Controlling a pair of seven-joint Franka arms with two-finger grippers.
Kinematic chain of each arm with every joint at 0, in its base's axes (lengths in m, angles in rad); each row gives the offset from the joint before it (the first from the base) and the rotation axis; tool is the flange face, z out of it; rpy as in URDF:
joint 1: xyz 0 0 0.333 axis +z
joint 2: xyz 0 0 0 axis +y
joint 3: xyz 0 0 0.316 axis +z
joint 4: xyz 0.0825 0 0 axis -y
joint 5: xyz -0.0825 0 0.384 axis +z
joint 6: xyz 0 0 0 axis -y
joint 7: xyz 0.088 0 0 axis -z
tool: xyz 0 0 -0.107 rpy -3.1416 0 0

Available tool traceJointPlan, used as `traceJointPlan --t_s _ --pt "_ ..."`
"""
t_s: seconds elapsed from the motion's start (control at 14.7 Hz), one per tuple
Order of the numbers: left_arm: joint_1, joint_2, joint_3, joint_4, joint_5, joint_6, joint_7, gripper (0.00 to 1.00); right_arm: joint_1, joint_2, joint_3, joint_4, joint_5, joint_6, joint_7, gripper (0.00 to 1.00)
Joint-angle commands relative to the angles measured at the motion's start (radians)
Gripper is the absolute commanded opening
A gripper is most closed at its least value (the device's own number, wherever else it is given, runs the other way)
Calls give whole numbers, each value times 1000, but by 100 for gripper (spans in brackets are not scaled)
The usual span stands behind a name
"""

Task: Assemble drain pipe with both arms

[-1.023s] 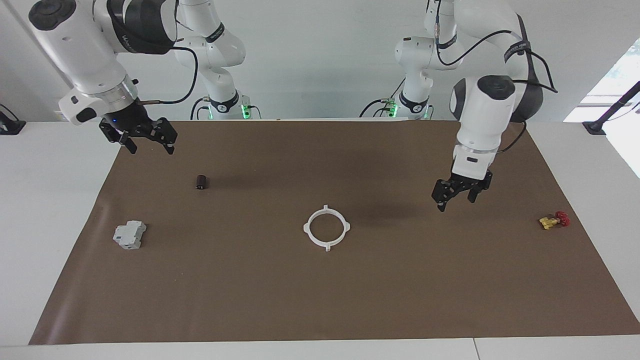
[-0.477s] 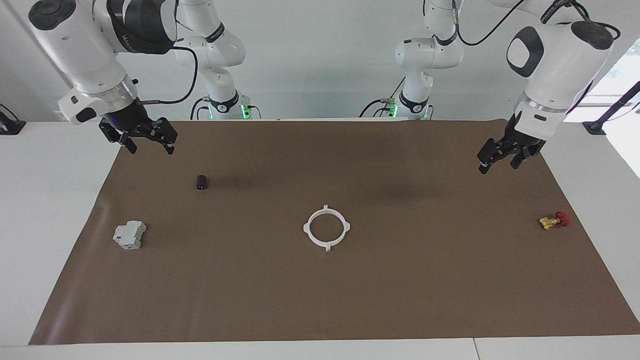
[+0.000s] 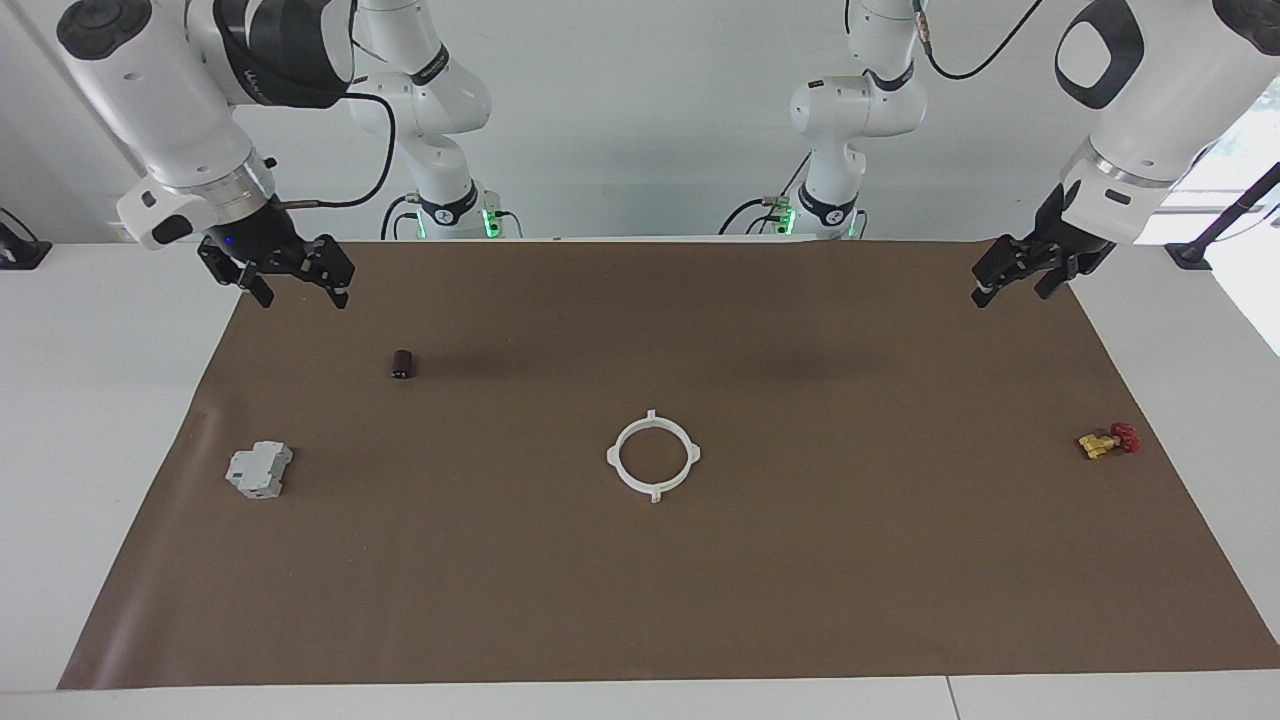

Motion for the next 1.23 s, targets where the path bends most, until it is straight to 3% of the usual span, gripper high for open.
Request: traceJointPlan --t_s 0.0,0.34,0.48,1.16 --pt "-2 10 3 22 -11 -50 31 100 -14 -8 7 -5 9 12 -24 100" --pt "29 1 4 14 -5 -61 106 100 -14 -6 7 -5 9 12 -24 100" --pt "18 0 1 11 58 -61 108 100 -14 -6 7 -5 7 12 -24 100" --pt "-9 -11 -10 -3 90 -79 103 100 -14 -8 7 -5 9 12 -24 100"
